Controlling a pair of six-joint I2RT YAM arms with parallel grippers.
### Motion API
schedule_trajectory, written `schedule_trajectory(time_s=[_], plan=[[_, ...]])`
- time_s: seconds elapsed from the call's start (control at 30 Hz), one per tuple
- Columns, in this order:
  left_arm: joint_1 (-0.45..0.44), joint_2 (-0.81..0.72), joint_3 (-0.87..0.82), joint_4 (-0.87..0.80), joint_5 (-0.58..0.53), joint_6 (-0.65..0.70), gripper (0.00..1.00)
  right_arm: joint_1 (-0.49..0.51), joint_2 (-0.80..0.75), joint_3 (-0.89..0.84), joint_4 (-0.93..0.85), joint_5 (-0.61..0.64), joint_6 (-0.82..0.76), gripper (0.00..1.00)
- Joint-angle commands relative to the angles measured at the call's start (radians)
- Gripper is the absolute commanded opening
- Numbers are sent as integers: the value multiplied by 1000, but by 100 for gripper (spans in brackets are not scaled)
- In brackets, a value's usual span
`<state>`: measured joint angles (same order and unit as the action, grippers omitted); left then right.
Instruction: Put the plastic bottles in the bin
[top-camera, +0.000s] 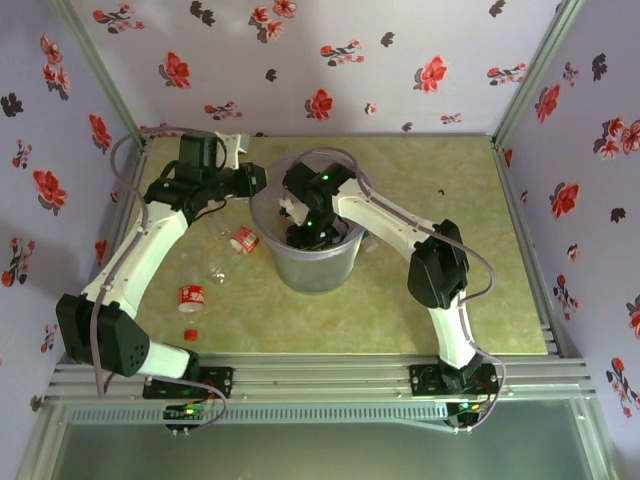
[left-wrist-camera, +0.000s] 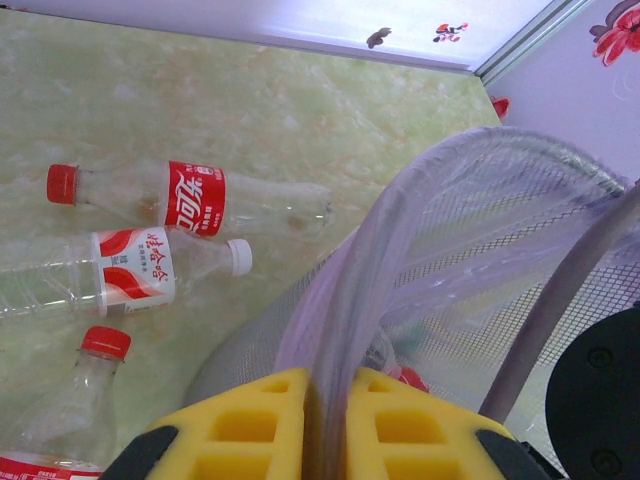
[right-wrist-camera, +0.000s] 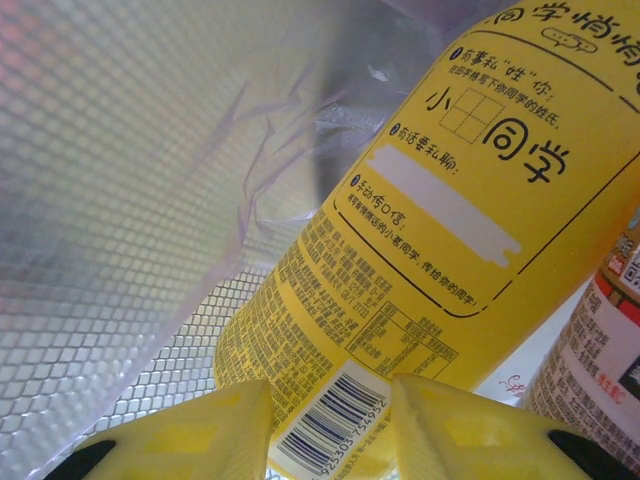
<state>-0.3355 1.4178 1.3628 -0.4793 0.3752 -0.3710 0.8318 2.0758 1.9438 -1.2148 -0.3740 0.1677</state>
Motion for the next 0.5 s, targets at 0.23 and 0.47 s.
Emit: schedule_trajectory(time_s=[0.23, 0.47], plan=[[0, 6, -21, -33, -17, 6, 0, 35, 69, -46, 44, -96, 22, 39], [-1, 5, -21, -33, -16, 7, 0, -4, -78, 80, -20, 133, 29, 48]])
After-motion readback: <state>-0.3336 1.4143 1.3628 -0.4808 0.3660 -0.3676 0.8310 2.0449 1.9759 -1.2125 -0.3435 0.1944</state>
